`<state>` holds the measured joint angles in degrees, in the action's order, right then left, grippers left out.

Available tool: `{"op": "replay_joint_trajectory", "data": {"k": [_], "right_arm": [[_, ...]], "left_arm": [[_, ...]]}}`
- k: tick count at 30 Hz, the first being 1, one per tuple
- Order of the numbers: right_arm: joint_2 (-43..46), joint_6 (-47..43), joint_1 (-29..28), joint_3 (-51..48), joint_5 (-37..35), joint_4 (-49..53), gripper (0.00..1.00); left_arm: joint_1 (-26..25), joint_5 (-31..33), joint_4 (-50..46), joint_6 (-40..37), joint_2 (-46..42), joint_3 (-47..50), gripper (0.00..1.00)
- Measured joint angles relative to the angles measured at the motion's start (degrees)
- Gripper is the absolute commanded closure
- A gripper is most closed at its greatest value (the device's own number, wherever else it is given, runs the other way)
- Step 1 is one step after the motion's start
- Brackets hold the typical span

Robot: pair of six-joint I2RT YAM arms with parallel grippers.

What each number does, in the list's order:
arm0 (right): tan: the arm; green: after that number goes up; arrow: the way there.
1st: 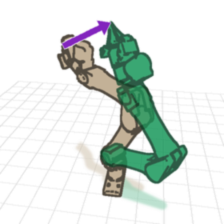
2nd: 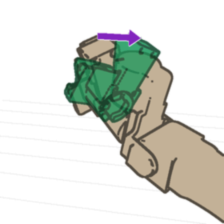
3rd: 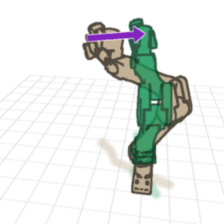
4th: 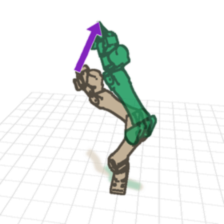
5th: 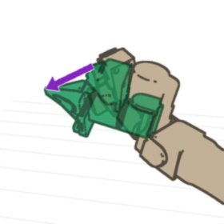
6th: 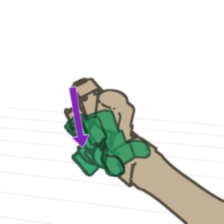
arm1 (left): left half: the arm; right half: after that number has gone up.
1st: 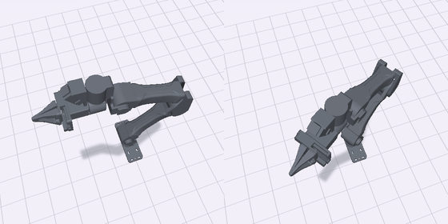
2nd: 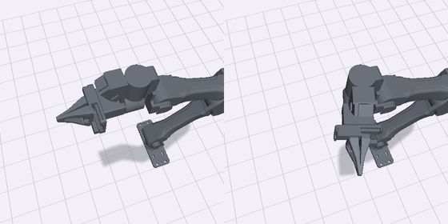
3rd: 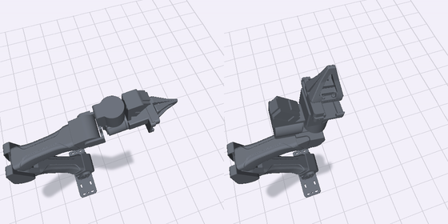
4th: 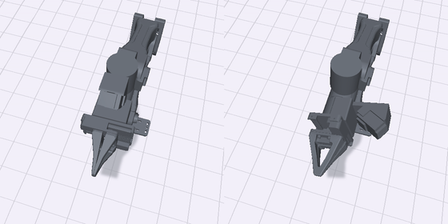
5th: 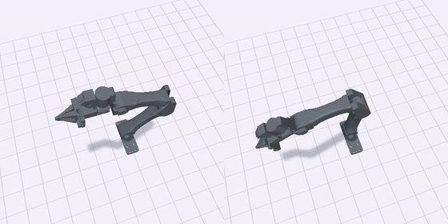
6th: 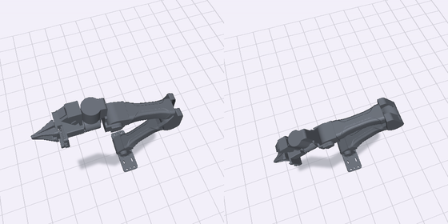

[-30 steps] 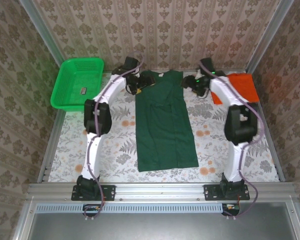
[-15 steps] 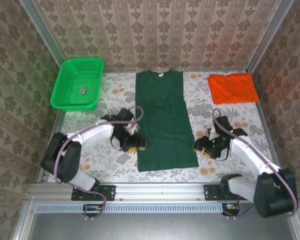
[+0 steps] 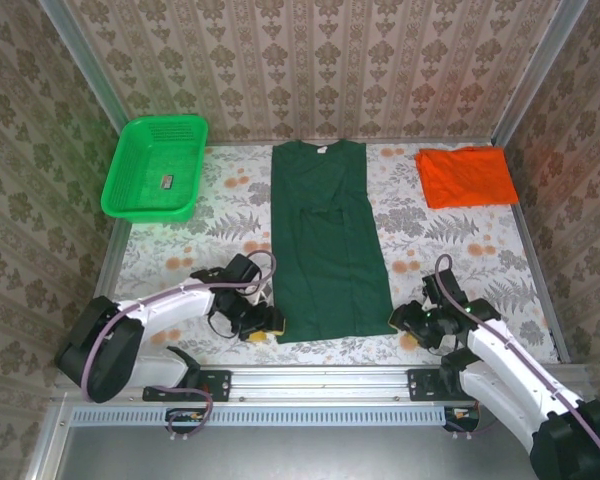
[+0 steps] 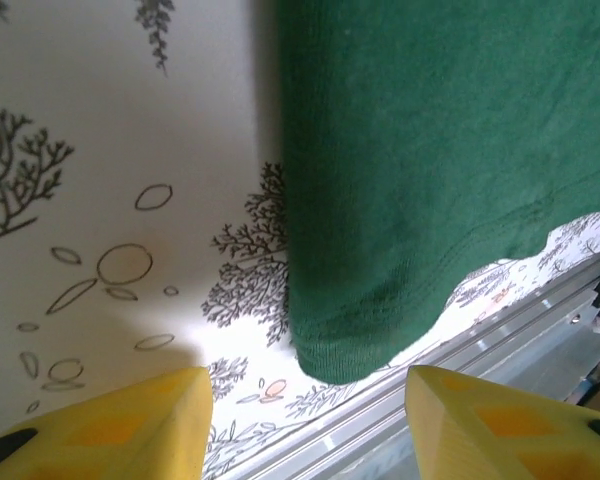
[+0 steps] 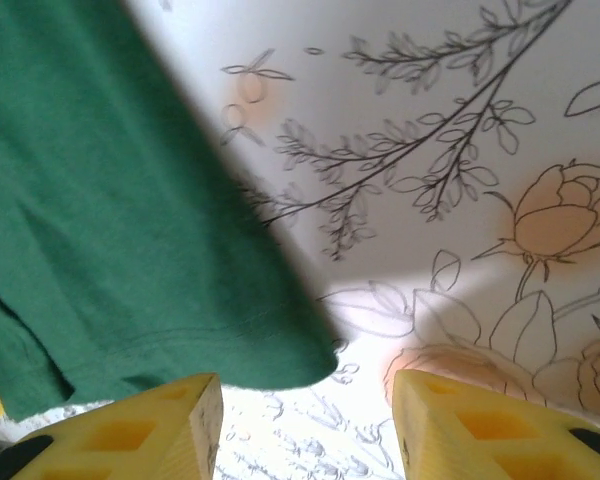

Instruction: Fold and stack the t-shirts

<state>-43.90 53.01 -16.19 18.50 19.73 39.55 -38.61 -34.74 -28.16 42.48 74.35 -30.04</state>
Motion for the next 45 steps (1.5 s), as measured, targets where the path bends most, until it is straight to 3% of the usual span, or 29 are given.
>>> {"op": "replay_joint_trajectory", "data": {"k": [6, 10, 18, 26, 31, 45], "right_arm": [[-3.61, 1.44, 0.02, -0.59, -0.02, -2.03, 0.55], [-4.98, 1.44, 0.07, -0.28, 0.00, -2.05, 0.60], [-4.48, 1.42, 0.00, -0.20, 0.46, -2.51, 0.61], [-3.17, 1.42, -0.85, -0.35, 2.14, -8.26, 0.64], [-7.23, 1.25, -0.85, -0.35, 1.60, -8.04, 0.67], [-8.92, 1.22, -0.85, 0.13, 0.33, -6.86, 0.88]], "left_arm": [[-0.48, -0.22, 3.02, 2.93, 1.51, 0.96, 0.59], [-0.70, -0.26, 3.76, 4.57, 2.23, 1.07, 0.55], [-1.60, -0.31, 4.15, 6.27, 3.34, 0.44, 0.52], [-2.84, -0.68, 4.15, 6.97, 5.31, -0.85, 0.57], [-2.99, -1.09, 3.67, 7.28, 6.80, -1.79, 0.59], [-7.89, 0.46, 3.34, 4.02, 7.98, -5.14, 0.55]]}}
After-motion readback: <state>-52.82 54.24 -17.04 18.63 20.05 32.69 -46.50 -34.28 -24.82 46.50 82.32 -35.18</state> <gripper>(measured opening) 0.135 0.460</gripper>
